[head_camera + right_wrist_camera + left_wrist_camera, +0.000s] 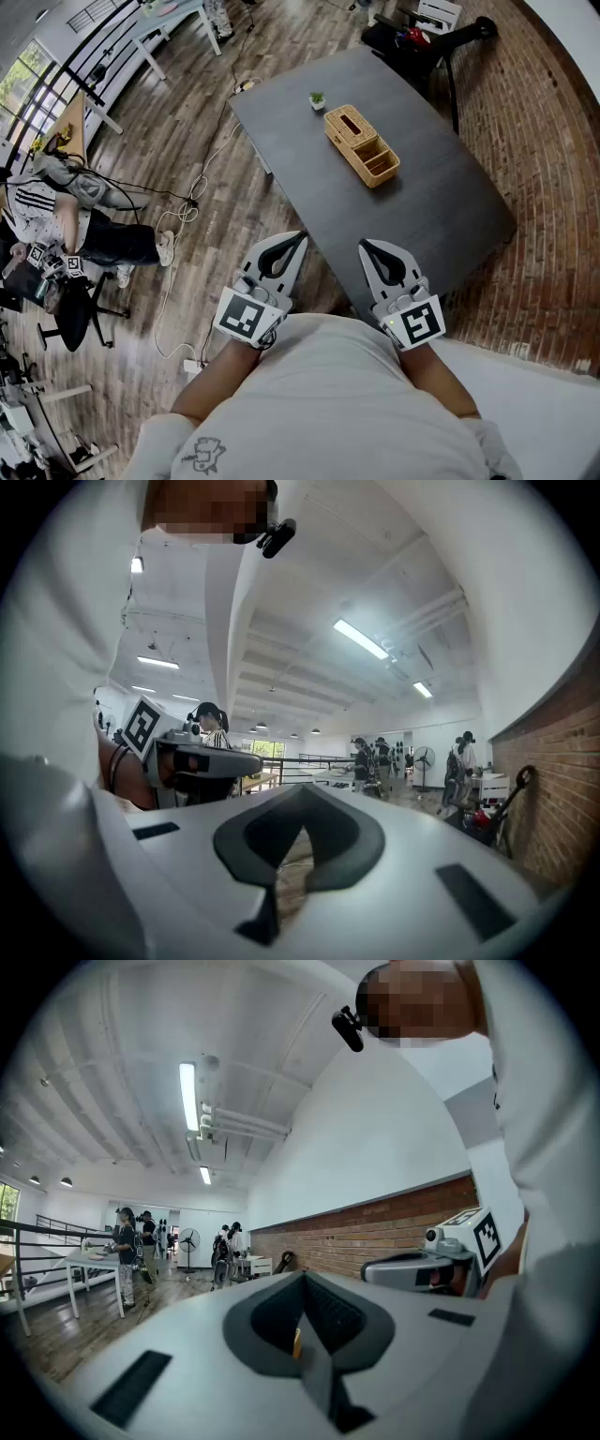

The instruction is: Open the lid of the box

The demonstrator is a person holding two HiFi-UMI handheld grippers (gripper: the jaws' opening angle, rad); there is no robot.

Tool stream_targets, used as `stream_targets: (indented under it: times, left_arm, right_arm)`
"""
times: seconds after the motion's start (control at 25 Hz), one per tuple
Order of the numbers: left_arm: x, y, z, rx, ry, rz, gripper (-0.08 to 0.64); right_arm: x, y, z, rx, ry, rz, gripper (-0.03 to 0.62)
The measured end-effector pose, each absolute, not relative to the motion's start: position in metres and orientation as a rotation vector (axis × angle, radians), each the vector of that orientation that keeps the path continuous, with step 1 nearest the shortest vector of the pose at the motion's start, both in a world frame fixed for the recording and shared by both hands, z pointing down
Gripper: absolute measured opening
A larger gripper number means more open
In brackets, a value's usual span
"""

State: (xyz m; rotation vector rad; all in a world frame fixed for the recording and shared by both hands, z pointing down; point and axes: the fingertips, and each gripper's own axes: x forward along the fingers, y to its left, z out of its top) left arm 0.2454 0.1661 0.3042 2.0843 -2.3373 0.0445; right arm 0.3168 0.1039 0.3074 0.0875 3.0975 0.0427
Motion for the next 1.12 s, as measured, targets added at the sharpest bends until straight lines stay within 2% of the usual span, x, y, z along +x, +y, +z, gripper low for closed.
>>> stream_targets:
  times: [0.48, 0.92, 1.12]
  left_arm:
    - [0.216, 0.173, 0.31, 2.091, -2.313, 0.025, 0.011]
    - [0.134, 0.194, 0.316, 2.112, -2.282, -0.016, 0.011]
    - [0.094, 0.204, 0.317, 2.117, -2.253, -0.019, 0.011]
  right_arm:
    - [0.288, 0.109, 0.316, 0.076, 3.123, 0.081, 0.005]
    - [0.212, 0.127, 0.327, 0.012, 3.175, 0.062, 0.006]
    - [0.172, 0.139, 0.331, -0.014, 3.198, 0.072, 0.056]
